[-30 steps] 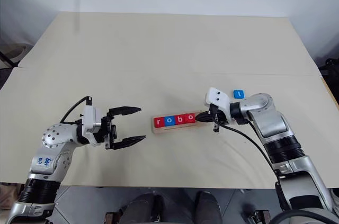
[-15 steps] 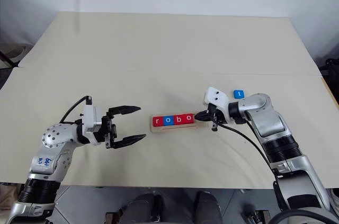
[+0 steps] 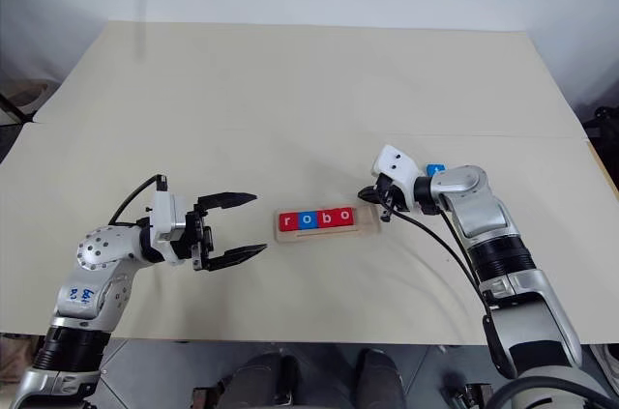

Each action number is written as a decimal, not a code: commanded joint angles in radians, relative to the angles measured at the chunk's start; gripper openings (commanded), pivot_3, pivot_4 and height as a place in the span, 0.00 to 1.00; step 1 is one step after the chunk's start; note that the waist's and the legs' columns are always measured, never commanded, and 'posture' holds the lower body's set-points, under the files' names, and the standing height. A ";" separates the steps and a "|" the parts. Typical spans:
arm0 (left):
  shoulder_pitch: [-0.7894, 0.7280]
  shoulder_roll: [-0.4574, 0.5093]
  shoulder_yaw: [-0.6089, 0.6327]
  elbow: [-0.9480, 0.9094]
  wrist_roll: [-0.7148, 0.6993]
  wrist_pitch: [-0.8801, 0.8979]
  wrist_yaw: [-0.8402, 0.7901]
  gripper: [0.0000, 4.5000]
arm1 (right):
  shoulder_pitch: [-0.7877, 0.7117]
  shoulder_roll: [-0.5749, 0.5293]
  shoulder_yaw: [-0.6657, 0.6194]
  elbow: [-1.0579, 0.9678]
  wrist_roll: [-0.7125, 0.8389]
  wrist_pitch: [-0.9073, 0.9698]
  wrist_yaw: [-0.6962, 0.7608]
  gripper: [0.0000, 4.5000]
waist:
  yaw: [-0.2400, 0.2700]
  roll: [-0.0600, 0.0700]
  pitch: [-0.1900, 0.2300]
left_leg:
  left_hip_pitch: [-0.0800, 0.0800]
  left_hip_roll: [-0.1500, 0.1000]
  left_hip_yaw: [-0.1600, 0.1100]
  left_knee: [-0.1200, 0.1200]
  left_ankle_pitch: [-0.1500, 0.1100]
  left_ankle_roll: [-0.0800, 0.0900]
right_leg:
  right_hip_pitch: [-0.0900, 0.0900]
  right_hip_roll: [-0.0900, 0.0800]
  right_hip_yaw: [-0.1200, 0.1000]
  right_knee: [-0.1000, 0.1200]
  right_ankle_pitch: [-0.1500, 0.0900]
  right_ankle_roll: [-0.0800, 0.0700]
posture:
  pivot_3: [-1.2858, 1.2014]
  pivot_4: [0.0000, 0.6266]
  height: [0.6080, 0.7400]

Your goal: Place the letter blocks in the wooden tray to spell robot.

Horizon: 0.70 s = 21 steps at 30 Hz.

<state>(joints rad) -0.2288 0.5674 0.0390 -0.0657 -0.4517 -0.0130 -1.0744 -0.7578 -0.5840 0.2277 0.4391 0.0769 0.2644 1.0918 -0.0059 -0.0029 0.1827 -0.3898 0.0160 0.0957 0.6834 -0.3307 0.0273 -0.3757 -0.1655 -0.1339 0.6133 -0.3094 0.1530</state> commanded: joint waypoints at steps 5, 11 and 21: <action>0.002 0.001 0.018 -0.024 -0.001 -0.023 0.005 1.00 | 0.009 -0.027 -0.009 -0.016 -0.002 0.003 0.054 0.00 | 0.001 0.000 0.000 | 0.000 0.000 0.000 0.000 0.000 0.000 | 0.000 0.000 0.000 0.000 0.000 0.000 | 0.52 0.24 1.00; 0.000 0.000 0.015 -0.020 -0.003 -0.025 0.003 1.00 | 0.039 -0.042 -0.013 -0.073 0.012 0.020 0.090 0.00 | 0.001 0.000 0.000 | 0.000 0.000 0.000 0.000 0.000 0.000 | 0.000 0.000 0.000 0.000 0.000 0.000 | 0.52 0.24 1.00; -0.007 0.005 0.016 -0.012 -0.008 -0.019 -0.008 1.00 | 0.063 -0.061 -0.084 -0.113 0.048 -0.020 0.065 0.00 | 0.004 0.000 0.000 | 0.000 0.000 0.000 0.000 0.000 0.000 | 0.000 0.000 0.000 0.000 0.000 0.000 | 0.52 0.24 1.00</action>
<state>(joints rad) -0.2299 0.5674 0.0389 -0.0644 -0.4520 -0.0240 -1.0776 -0.7004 -0.6159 0.1944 0.3665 0.0936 0.2656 1.1517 -0.0021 -0.0029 0.1827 -0.3899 0.0160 0.0954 0.6834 -0.3307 0.0273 -0.3756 -0.1656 -0.1340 0.6132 -0.3094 0.1530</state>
